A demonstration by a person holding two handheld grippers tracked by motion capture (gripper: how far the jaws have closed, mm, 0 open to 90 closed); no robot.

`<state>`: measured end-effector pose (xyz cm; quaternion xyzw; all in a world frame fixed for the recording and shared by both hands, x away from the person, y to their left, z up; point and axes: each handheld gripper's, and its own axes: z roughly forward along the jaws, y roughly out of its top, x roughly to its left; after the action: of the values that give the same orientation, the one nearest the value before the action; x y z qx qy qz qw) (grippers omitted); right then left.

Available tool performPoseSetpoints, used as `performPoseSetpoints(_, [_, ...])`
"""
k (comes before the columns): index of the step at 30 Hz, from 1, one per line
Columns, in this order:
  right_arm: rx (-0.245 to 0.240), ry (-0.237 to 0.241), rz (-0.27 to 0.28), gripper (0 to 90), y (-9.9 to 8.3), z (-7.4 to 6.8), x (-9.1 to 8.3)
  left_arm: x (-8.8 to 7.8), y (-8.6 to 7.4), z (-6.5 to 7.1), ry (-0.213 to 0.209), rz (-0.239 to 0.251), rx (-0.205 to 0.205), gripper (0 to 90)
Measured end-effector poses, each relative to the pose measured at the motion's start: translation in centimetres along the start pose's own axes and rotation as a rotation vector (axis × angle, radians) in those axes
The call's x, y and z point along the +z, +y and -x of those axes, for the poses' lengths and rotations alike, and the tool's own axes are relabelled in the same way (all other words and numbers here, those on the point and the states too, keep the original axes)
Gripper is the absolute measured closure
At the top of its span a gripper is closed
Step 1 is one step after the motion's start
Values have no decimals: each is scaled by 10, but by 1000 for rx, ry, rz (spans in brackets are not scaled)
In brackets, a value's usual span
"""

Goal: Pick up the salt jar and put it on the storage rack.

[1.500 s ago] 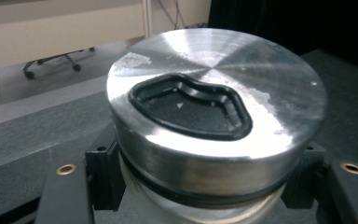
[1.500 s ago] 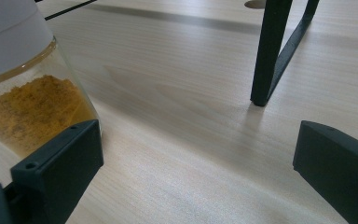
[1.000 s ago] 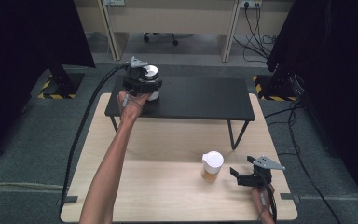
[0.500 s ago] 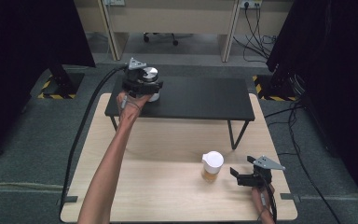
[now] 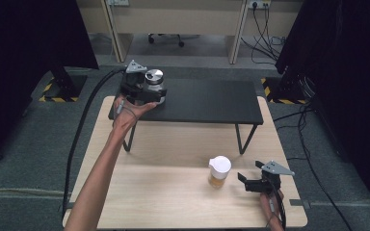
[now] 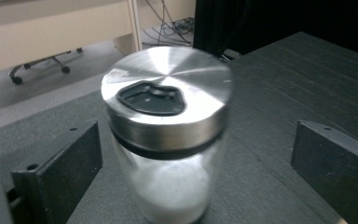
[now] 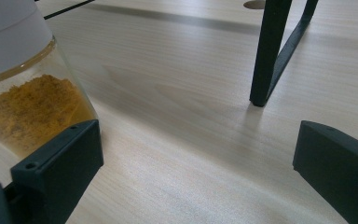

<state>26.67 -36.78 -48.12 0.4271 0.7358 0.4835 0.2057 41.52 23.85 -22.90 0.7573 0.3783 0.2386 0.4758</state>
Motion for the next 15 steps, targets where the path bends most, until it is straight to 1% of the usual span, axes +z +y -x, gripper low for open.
performPoseSetpoints(1, [-1,0,0,15,0,0,0,-3,1,1,-5,-4,7,10])
performPoseSetpoints(3, [-1,0,-1,15,0,0,0,-12,1,-1,-40,-3,21,8])
performPoseSetpoints(4, [-1,-1,0,16,0,0,0,-16,0,-2,-60,2,34,4])
performPoseSetpoints(5, [-1,-1,0,15,0,0,0,-23,0,-1,-74,-3,56,3])
performPoseSetpoints(6, [-1,-1,0,15,0,0,0,-23,0,-1,-74,-3,56,3])
performPoseSetpoints(7, [-2,-2,0,15,0,0,0,-27,-1,2,-74,-4,67,3])
performPoseSetpoints(8, [-3,-2,0,16,0,-1,0,-31,-3,3,-76,4,61,8])
performPoseSetpoints(9, [-4,0,-1,15,0,0,0,-37,-11,3,-93,36,37,32])
performPoseSetpoints(10, [0,0,-1,15,0,0,0,-47,-25,-2,-145,76,-9,23])
performPoseSetpoints(11, [0,1,0,15,0,0,0,-53,-31,1,-144,82,-8,18])
performPoseSetpoints(12, [0,1,0,15,0,0,0,-53,-31,1,-144,82,-8,21])
performPoseSetpoints(13, [2,1,-1,15,0,0,0,-57,-34,6,-129,83,8,21])
performPoseSetpoints(14, [-1,0,-3,15,0,0,0,-64,-41,10,-134,80,35,29])
performPoseSetpoints(15, [-1,0,-3,15,0,0,0,-64,-41,10,-134,80,35,22])
